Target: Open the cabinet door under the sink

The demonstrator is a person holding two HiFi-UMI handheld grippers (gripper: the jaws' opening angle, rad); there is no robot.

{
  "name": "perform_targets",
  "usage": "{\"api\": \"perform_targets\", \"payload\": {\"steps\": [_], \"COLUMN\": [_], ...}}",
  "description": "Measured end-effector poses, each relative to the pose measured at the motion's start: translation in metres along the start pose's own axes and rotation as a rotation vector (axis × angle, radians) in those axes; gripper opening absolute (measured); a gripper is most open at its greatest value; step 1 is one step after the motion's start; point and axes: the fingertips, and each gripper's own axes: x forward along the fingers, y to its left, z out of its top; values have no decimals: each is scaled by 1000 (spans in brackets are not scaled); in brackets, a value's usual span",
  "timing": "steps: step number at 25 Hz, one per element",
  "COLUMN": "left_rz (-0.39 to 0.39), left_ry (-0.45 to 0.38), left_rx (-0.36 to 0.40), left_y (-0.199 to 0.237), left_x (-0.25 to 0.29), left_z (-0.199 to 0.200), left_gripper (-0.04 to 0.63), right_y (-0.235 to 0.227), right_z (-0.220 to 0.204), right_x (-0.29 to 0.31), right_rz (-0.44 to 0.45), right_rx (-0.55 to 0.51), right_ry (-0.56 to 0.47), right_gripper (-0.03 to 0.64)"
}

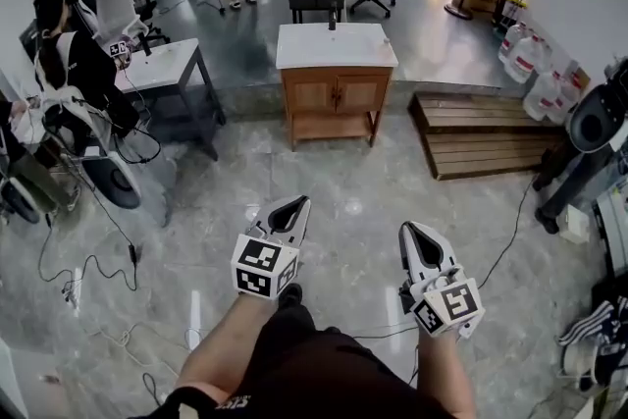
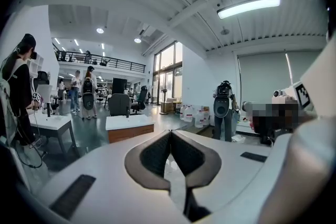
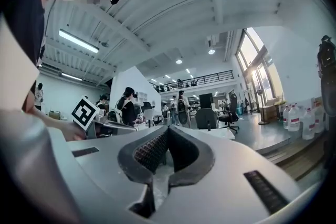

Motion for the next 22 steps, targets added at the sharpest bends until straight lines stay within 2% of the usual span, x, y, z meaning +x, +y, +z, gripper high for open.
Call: {"api": "perform_targets", "payload": {"steps": [5, 9, 15, 22], "left_rz": [-16, -8, -9, -12], "left_ry": [33, 51, 47, 76], "left_rx": [3, -8, -51, -73], "left_y": [15, 51, 121, 223], "left_x": [27, 68, 162, 267], "left_z": [-11, -16, -9, 4], "left_gripper": [17, 17, 17, 17], "right_y": [-21, -46, -94, -137], "right_z": [-12, -23, -37, -35], "right_x": [29, 74, 180, 324], "right_rz": [-3, -6, 15, 63], "right_rx": [43, 26, 9, 28], "right_ry": [31, 71, 144, 185], "right_gripper": [14, 14, 14, 14]}}
